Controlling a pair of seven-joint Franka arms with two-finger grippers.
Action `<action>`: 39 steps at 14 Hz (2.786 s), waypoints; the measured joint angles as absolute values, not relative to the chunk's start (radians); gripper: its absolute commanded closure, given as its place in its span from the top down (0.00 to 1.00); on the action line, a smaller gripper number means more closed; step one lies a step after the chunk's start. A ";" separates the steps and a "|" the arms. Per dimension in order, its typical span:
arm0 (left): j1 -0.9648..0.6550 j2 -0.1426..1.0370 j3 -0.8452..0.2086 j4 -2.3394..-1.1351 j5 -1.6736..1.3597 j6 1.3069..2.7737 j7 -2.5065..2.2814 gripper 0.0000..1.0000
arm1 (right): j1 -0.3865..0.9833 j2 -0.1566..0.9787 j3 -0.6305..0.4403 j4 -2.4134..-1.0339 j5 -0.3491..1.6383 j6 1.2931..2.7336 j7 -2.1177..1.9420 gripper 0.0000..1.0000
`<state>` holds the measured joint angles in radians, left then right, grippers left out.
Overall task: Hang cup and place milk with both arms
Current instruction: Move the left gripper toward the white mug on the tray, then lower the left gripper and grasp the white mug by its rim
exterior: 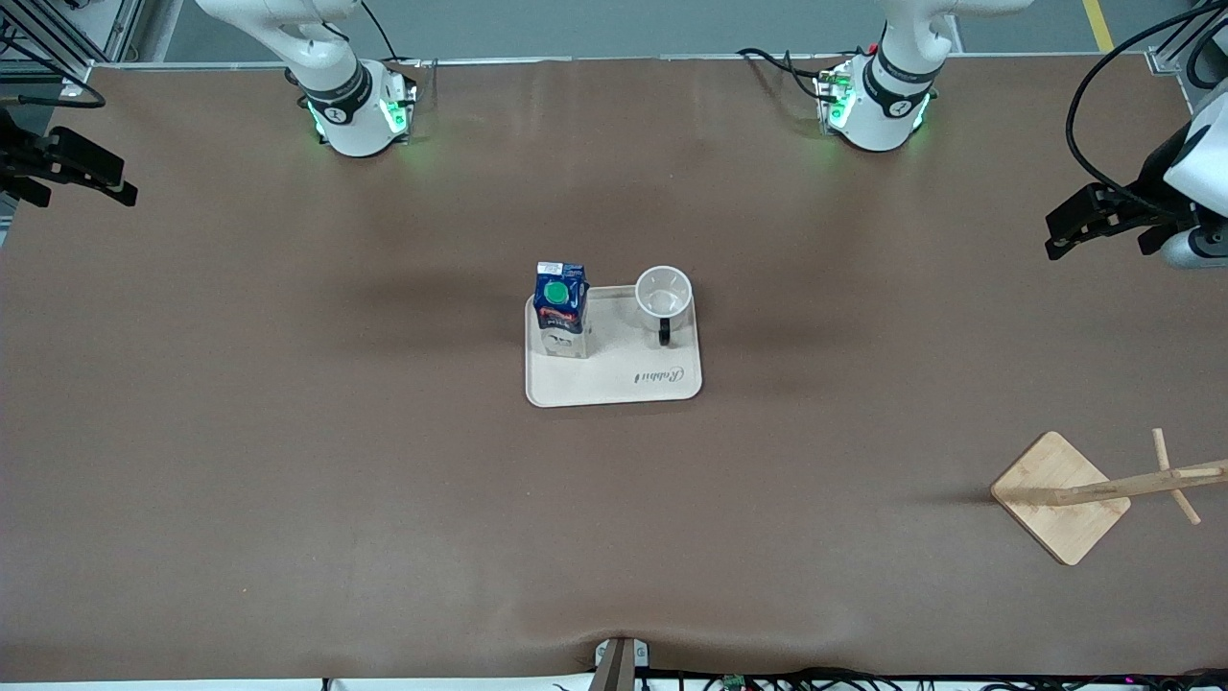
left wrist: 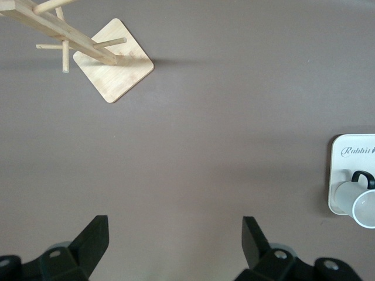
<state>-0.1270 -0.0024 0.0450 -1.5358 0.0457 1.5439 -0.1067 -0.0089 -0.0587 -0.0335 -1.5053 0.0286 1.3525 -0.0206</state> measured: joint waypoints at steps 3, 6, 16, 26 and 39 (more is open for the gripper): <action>-0.138 0.036 0.026 -1.538 0.044 1.540 -0.111 1.00 | -0.009 -0.059 -0.034 -1.506 0.029 1.352 -0.021 1.00; -0.178 0.091 -0.051 -1.539 0.043 1.540 -0.211 1.00 | -0.009 -0.059 -0.034 -1.509 0.029 1.352 -0.021 1.00; -0.495 0.305 -0.157 -1.771 0.049 1.892 -0.770 0.93 | -0.011 -0.057 -0.036 -1.511 0.029 1.352 -0.021 1.00; -0.602 0.434 -0.158 -1.921 0.050 2.184 -0.913 0.48 | -0.011 -0.044 -0.032 -1.513 0.029 1.330 -0.023 1.00; -0.626 0.465 -0.153 -1.860 0.051 2.238 -0.913 0.00 | 0.000 -0.017 -0.025 -1.490 0.030 1.306 -0.027 1.00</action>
<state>-0.6264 0.4647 -0.1530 -1.8604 0.0505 2.2380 -0.9128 0.0000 -0.0166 -0.0250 -1.4905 0.0300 1.3056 -0.0270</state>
